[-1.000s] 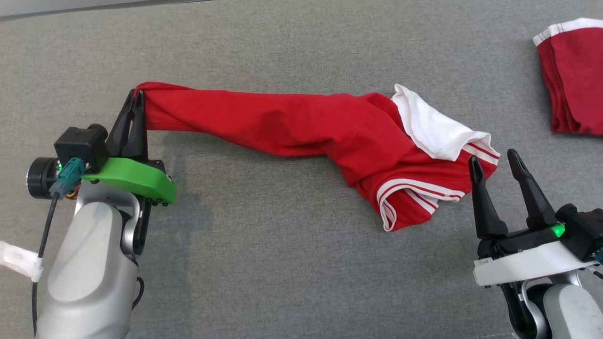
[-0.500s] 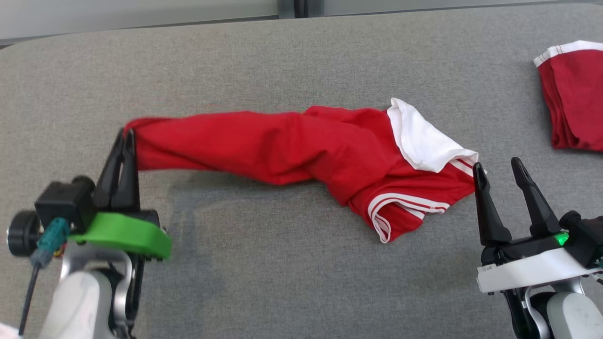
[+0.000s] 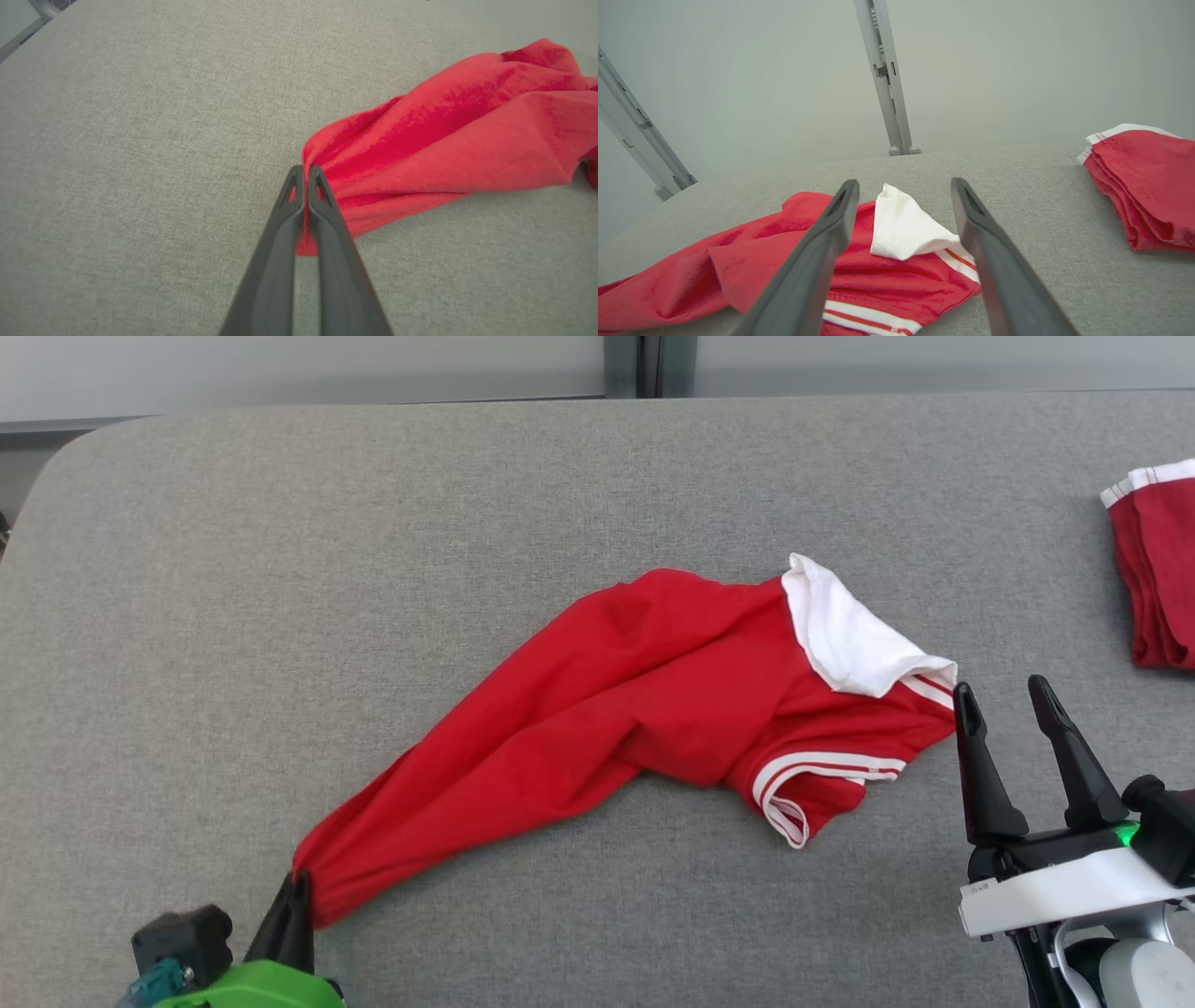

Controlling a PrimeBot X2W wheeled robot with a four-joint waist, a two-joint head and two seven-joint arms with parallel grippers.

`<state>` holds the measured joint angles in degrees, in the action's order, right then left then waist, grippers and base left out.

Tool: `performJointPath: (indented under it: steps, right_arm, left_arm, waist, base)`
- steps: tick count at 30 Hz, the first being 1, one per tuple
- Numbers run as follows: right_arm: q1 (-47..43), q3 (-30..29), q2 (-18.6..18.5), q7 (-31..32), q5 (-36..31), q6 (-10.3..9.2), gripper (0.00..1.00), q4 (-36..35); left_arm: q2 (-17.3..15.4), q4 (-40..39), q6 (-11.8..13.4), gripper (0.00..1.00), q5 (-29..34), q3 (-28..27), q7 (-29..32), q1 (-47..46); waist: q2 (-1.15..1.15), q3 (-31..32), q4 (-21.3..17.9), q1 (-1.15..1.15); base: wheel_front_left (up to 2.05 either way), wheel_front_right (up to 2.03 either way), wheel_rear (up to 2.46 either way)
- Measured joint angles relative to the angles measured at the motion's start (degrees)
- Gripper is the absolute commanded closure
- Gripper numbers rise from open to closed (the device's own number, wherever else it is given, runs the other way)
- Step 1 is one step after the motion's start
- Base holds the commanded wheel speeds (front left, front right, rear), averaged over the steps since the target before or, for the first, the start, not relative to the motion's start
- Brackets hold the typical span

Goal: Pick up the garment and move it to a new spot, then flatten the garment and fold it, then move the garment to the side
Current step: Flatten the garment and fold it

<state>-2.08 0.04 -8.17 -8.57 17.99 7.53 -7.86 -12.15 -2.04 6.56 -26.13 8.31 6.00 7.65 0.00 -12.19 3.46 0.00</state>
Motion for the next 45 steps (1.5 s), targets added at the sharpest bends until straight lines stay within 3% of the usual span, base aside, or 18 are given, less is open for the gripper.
performJointPath:
  steps: [7,8,9,16,20,28,45]
  right_arm:
    - [-1.0,-0.3,-0.1,1.0,-0.1,0.0,0.0,-0.8]
    - [-1.2,-0.5,-0.1,1.2,-0.3,0.0,0.0,-1.0]
    - [-1.2,-0.5,-0.1,1.5,-0.5,0.0,0.0,-1.2]
    - [-1.5,-1.0,-0.4,3.0,-1.8,0.0,0.0,-3.1]
    - [-2.0,-1.4,-0.7,3.8,-2.7,0.0,0.0,-3.8]
    - [-2.4,-0.8,-1.7,6.0,-3.7,0.0,0.0,-4.2]
    - [-2.3,-0.5,-1.8,6.2,-3.5,0.0,0.0,-4.1]
  left_arm:
    - [1.3,8.2,-1.4,1.0,-2.7,-0.4,-1.8,2.5]
    - [1.8,8.8,-1.6,0.66,-2.8,-0.3,-2.8,2.3]
    - [2.1,9.4,-2.0,0.0,-2.8,-0.1,-4.0,1.9]
    - [2.3,8.8,-2.3,0.0,1.3,-0.3,-15.1,-4.1]
    - [1.9,6.2,-1.2,0.0,4.8,0.1,-18.2,-7.8]
    - [0.0,4.8,-1.4,0.0,8.7,2.6,-17.6,-14.2]
    - [-1.0,6.3,-1.3,0.0,8.5,3.2,-16.6,-14.5]
  waist:
    - [0.0,1.2,0.7,0.0]
    - [0.0,1.3,0.7,0.0]
    - [0.0,1.5,0.8,0.0]
    - [0.0,2.2,0.3,0.0]
    - [0.0,2.7,-0.2,0.0]
    - [0.0,2.9,-1.4,0.0]
    - [0.0,2.4,-2.5,0.0]
  base:
    - [0.0,0.0,0.0]
    - [0.0,0.0,0.0]
    - [0.0,0.0,0.0]
    - [0.0,0.0,0.0]
    - [0.0,0.0,0.0]
    - [0.0,0.0,0.0]
    - [0.0,0.0,0.0]
